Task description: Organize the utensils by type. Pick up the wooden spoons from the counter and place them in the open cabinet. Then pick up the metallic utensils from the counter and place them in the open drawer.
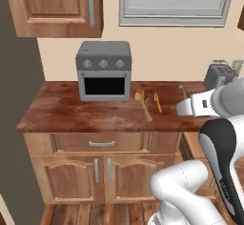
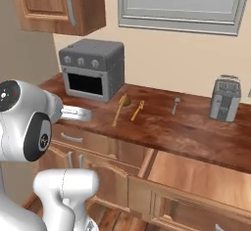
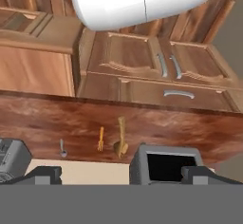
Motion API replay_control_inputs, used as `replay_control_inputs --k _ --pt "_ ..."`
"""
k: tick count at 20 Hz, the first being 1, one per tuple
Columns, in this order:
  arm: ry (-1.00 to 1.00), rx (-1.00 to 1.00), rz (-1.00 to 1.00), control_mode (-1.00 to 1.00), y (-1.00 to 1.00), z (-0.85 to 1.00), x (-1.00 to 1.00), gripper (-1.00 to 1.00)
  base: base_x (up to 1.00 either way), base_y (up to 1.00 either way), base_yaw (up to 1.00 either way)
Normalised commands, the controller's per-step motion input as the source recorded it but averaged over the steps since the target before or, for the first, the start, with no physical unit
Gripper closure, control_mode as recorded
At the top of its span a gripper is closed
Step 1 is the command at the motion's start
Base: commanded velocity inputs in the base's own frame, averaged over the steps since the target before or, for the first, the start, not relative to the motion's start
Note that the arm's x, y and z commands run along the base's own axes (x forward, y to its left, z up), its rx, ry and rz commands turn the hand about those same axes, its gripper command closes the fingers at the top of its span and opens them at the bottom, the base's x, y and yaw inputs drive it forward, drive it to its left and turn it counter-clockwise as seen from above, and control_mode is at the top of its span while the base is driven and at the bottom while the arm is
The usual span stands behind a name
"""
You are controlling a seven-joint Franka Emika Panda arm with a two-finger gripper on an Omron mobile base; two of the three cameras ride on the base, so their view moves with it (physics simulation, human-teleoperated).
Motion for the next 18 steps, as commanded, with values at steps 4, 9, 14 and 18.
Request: replay_control_inputs --k 4,9,14,18 --pt "0.00 0.00 0.00 1.00 0.00 0.00 0.00 -1.00 0.42 0.39 -0.40" --pt "0.00 0.00 0.00 1.00 0.00 0.00 0.00 -1.00 0.41 0.46 -0.36" --pt "0.00 0.00 0.00 1.00 0.00 0.00 0.00 -1.00 0.40 0.49 -0.30" --pt "0.00 0.00 0.00 1.00 0.00 0.00 0.00 -1.00 0.42 0.43 -0.24"
